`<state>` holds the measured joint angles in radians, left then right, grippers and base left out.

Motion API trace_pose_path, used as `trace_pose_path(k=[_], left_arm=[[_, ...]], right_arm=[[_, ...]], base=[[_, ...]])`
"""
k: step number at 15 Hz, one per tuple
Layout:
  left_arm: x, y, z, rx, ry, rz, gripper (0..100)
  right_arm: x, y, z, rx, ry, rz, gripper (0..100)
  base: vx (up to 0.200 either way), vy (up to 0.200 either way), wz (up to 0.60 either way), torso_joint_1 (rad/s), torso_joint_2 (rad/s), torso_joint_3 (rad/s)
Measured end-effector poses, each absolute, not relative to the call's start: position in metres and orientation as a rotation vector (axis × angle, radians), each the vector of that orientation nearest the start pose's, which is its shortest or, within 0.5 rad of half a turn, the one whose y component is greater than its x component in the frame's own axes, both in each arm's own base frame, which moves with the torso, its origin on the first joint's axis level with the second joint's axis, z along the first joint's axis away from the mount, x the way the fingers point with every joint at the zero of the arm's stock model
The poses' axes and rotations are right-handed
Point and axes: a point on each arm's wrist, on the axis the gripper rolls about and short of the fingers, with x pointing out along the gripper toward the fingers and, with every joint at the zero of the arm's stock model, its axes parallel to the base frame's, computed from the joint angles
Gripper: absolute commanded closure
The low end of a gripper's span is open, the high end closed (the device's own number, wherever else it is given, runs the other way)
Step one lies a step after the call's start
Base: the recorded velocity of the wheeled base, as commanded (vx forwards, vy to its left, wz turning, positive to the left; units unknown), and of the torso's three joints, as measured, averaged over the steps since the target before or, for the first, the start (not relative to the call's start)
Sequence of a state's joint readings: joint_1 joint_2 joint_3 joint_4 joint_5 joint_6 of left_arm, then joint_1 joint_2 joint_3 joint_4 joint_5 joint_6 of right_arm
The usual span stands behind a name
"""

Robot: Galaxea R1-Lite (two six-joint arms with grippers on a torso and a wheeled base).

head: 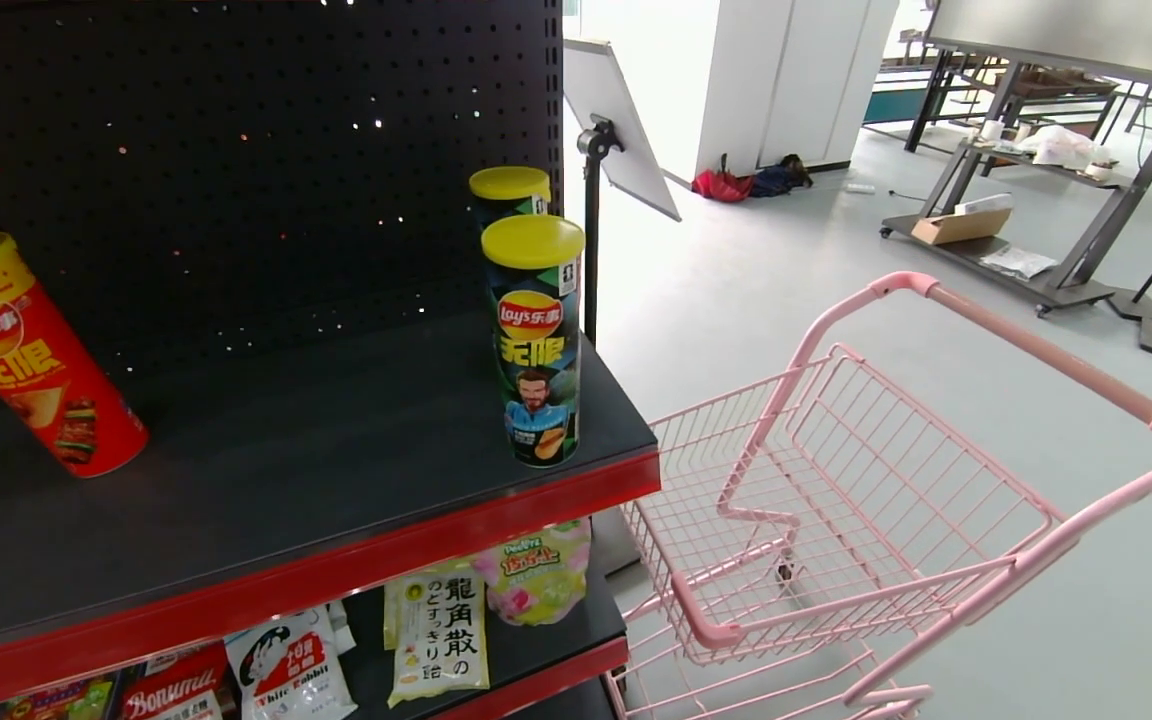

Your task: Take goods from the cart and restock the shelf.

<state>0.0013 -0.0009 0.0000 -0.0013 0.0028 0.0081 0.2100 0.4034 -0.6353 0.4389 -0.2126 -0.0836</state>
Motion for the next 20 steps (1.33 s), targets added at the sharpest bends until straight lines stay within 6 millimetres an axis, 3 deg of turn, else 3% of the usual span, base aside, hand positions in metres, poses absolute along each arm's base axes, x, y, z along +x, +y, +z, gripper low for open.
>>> trace_pose_path(k=[11, 20], left_arm=[[-0.023, 0.0, 0.076, 0.007, -0.002, 0.004, 0], [-0.023, 0.0, 0.076, 0.008, -0.002, 0.004, 0]], right_arm=[[-0.018, -0.009, 0.205, -0.165, 0.232, 0.006, 100], [-0.019, -0.009, 0.197, -0.177, 0.24, 0.002, 100]], base=[[0.0, 0.0, 0.0, 0.12, -0.28, -0.163], [0.0, 0.0, 0.6, 0.004, 0.0, -0.001]])
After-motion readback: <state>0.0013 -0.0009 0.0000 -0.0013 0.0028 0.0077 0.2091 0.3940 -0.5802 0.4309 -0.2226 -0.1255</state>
